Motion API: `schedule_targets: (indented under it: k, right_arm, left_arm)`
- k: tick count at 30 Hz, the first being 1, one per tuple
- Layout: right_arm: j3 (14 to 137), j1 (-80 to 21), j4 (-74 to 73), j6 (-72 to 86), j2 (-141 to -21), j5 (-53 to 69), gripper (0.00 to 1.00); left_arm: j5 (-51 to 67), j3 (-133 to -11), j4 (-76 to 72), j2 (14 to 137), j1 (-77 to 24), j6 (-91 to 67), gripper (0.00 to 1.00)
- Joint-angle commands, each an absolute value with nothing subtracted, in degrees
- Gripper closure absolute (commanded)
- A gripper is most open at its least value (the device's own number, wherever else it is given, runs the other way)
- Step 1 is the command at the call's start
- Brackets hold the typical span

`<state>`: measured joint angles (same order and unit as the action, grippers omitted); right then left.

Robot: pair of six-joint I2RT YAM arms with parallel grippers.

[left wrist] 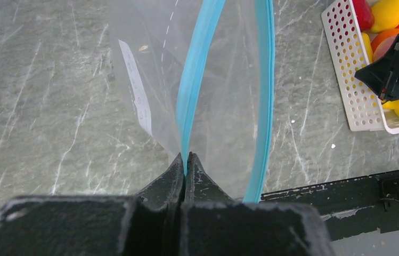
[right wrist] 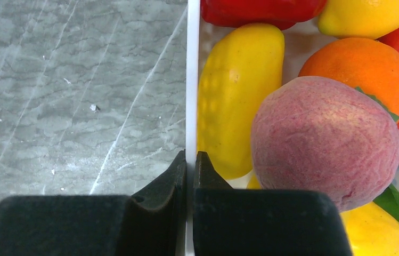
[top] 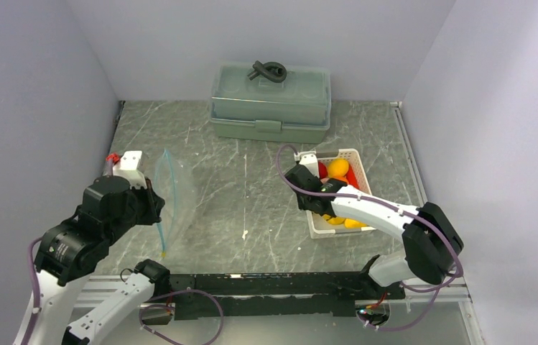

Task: Place the food in the zip-top bag and seal the zipper
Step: Adjust the bin at the center of the board.

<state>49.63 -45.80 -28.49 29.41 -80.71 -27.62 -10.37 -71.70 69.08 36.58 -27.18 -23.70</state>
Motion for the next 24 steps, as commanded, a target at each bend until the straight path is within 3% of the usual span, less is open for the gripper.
schedule_targets:
  k: [1, 3, 10, 24]
  right_arm:
    - [49.71, -45.29, -25.35, 25.43, -79.60, -25.65, 0.97]
    - [50.23, -45.26, -25.84, 25.42, -79.79, -25.52, 0.86]
    - [54.49, -45.42, -30.43, 26.52, -76.17, -25.73, 0.62]
    - [71.43, -59.97, -33.03, 28.84, -72.89, -25.49, 0.57]
  left_arm:
    - [-9.10, -69.97, 65.16, 38.27, -26.89, -24.67, 1.00]
    - [-8.74, -69.59, 64.85, 38.82, -26.89, -24.82, 1.00]
    - [-5.85, -71.09, 64.20, 41.86, -26.89, -24.61, 1.00]
    - [-6.39, -70.59, 59.85, 48.18, -26.89, -28.70, 1.00]
